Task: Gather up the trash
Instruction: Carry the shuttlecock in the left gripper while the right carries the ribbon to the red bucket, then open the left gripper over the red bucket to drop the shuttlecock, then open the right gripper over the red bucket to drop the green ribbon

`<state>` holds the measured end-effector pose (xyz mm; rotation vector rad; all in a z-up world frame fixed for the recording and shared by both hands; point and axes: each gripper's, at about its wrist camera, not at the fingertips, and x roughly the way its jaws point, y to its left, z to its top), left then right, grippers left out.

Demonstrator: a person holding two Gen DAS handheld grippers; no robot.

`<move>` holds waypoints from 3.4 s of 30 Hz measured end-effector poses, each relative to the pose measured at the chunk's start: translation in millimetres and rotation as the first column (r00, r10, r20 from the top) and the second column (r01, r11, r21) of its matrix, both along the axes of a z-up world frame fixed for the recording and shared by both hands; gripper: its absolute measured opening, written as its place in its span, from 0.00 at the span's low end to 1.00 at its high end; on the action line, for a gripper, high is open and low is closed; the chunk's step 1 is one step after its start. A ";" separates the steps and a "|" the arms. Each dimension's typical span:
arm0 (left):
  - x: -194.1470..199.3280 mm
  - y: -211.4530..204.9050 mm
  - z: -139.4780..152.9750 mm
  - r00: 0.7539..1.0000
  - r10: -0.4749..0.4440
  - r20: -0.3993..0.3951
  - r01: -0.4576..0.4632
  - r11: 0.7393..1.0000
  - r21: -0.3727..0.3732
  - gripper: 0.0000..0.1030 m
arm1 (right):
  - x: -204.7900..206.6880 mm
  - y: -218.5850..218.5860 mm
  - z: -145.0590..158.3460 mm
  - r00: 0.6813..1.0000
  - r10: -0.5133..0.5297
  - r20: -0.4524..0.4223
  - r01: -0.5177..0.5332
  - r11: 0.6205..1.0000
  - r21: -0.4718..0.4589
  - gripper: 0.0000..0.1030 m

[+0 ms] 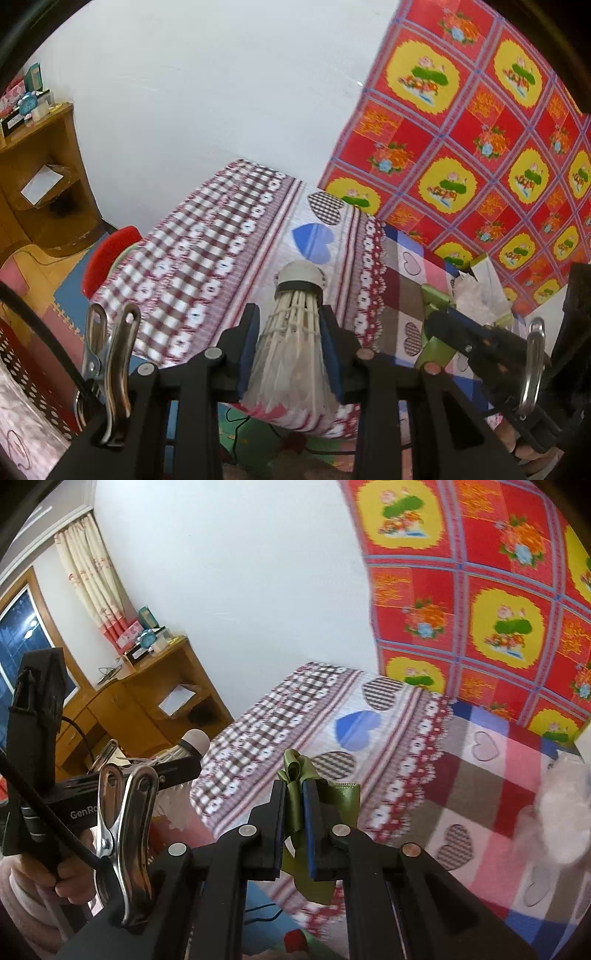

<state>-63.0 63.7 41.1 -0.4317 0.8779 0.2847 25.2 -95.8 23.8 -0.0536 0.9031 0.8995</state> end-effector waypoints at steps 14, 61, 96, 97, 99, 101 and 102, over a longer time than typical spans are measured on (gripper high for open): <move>-65.6 92.0 -6.0 0.998 0.064 -0.016 -0.064 0.998 0.016 0.33 | -33.8 101.6 -2.9 0.997 0.082 -0.002 -0.082 0.997 -0.010 0.10; 20.6 372.8 -235.5 0.965 0.063 -0.253 -0.113 0.976 -0.186 0.34 | 39.7 416.4 -152.7 0.965 0.168 -0.203 -0.215 0.947 -0.238 0.10; 31.9 411.3 -296.3 0.914 0.037 -0.405 -0.128 0.971 -0.201 0.58 | 57.3 462.3 -208.9 0.941 0.140 -0.310 -0.224 0.940 -0.256 0.14; 30.2 412.9 -295.7 0.914 0.043 -0.404 -0.136 0.969 -0.204 0.58 | 58.0 462.8 -209.6 0.940 0.136 -0.312 -0.221 0.941 -0.255 0.16; 26.9 416.2 -293.9 0.914 0.056 -0.403 -0.151 0.966 -0.210 0.58 | 58.6 463.2 -210.2 0.941 0.124 -0.315 -0.210 0.944 -0.254 0.24; 24.0 418.7 -291.5 0.915 0.065 -0.398 -0.161 0.964 -0.213 0.59 | 58.7 463.7 -210.4 0.942 0.121 -0.314 -0.207 0.944 -0.256 0.27; 23.3 419.6 -290.3 0.916 0.066 -0.397 -0.162 0.964 -0.213 0.59 | 58.2 464.4 -210.0 0.943 0.119 -0.310 -0.205 0.943 -0.262 0.29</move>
